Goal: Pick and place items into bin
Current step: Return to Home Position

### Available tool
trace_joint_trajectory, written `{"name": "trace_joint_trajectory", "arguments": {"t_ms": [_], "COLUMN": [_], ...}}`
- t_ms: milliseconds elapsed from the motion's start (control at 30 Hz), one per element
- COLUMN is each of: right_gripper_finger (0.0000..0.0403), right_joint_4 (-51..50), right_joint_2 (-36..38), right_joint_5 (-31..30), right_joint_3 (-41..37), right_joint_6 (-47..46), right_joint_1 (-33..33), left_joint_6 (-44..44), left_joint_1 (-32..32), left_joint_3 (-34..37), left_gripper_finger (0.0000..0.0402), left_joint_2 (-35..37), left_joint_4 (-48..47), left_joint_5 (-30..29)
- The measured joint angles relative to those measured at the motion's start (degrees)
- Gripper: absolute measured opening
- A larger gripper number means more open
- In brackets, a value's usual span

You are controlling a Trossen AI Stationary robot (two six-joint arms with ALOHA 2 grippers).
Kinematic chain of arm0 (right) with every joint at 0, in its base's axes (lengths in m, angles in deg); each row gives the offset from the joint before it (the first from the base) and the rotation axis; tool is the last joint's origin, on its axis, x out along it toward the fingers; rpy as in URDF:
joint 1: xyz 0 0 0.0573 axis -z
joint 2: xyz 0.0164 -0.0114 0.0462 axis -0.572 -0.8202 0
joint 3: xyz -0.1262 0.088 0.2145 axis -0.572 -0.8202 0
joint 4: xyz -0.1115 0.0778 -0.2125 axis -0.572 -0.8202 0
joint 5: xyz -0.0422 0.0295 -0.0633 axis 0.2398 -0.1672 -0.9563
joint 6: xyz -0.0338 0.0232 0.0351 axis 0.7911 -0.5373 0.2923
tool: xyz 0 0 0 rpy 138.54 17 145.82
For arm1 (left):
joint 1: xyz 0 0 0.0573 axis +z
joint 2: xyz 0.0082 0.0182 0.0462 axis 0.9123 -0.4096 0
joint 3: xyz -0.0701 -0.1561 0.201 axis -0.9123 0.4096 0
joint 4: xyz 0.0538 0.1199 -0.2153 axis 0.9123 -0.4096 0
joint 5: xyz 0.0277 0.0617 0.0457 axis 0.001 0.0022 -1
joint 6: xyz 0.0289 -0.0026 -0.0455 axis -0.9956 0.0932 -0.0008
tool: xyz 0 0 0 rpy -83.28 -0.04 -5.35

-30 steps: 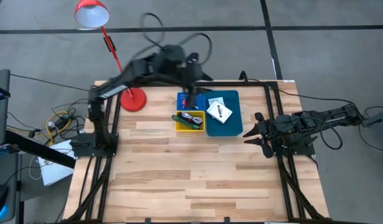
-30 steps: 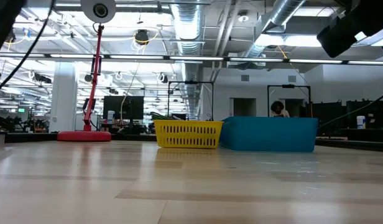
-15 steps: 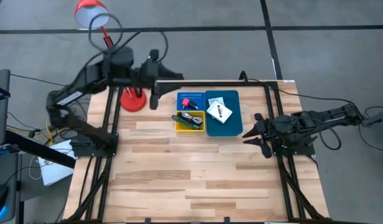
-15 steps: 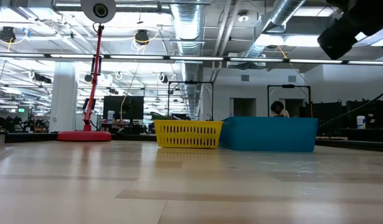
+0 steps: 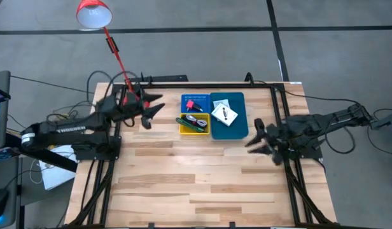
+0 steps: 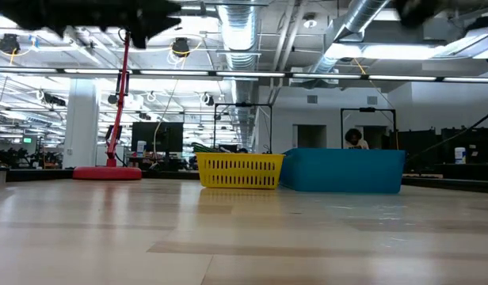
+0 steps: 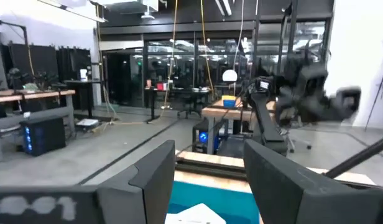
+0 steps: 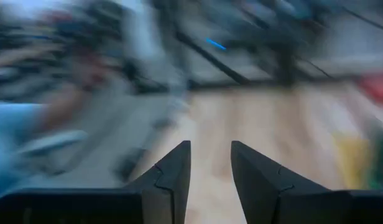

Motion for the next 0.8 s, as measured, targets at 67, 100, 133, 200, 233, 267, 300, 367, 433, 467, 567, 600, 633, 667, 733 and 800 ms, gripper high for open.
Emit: {"name": "trace_joint_trajectory", "arguments": {"t_ms": [67, 100, 133, 200, 233, 267, 300, 367, 433, 467, 567, 600, 633, 667, 733, 800], "right_gripper_finger": [0.0108, 0.0108, 0.0108, 0.0108, 0.0108, 0.0108, 0.0108, 0.0108, 0.0108, 0.0108, 0.0108, 0.0108, 0.0108, 0.0108, 0.0108, 0.0108], "right_joint_4": [5.0, 6.5, 7.0, 6.4, 5.0, 3.6, 2.0, -1.8, -4.7, -4.6, -3.4, -3.1, -0.1, 2.1, 2.7, 7.4], "right_joint_2": [2.7, 4.2, 6.0, 10.5, 13.3, 16.2, 19.1, 24.7, 29.8, 32.1, 32.4, 32.3, 31.3, 30.1, 28.8, 28.1], "right_joint_5": [7.4, 10.1, 11.9, 13.2, 13.2, 12.8, 12.6, 11.5, 10.9, 10.5, 8.7, 8.2, 7.5, 5.6, 0.2, -2.2], "right_joint_3": [0.0, 0.1, 0.1, 0.1, 0.1, 0.1, 0.1, 0.2, -0.5, -1.3, -3.6, -4.0, -4.6, -5.7, -8.7, -11.7], "right_joint_6": [2.4, 3.2, 4.0, 4.7, 4.9, 5.0, 5.0, 5.5, 6.0, 6.2, 8.0, 8.6, 9.4, 10.1, 10.4, 9.7], "right_joint_1": [-1.1, -1.5, -1.8, -1.8, -1.7, -1.6, -1.6, -1.3, -0.9, -0.8, -0.3, -0.2, -0.1, 0.0, 0.3, 0.5], "left_joint_6": [1.1, 1.6, 2.1, 2.6, 2.8, 2.8, 2.8, 2.5, 2.2, 2.0, 0.2, -0.1, -0.3, -0.5, -0.6, -0.6], "left_joint_1": [0.0, 0.0, 0.0, 0.0, 0.0, 0.0, 0.0, 0.0, 0.0, 0.0, 0.0, 0.0, 0.0, 0.0, 0.0, 0.0], "left_joint_3": [4.9, 6.9, 8.3, 10.7, 11.6, 12.5, 13.3, 14.8, 15.9, 16.4, 17.7, 18.2, 18.5, 19.0, 20.4, 22.0], "left_gripper_finger": [0.0178, 0.0178, 0.0178, 0.0178, 0.0178, 0.0178, 0.0178, 0.0178, 0.0178, 0.0178, 0.0178, 0.0178, 0.0178, 0.0178, 0.0178, 0.0178], "left_joint_2": [1.4, 2.0, 2.4, 3.4, 3.8, 4.3, 4.6, 5.7, 6.6, 6.9, 7.7, 8.0, 7.9, 7.9, 8.2, 8.2], "left_joint_4": [3.9, 4.6, 5.2, 5.9, 5.9, 6.0, 6.2, 6.1, 6.5, 6.6, 6.6, 6.3, 6.1, 6.6, 6.8, 9.1], "left_joint_5": [0.1, 0.2, 0.2, 0.2, 0.3, 0.6, 0.8, 0.8, 0.4, -0.1, -1.0, -1.4, -1.6, -1.8, -1.8, -1.8]}}
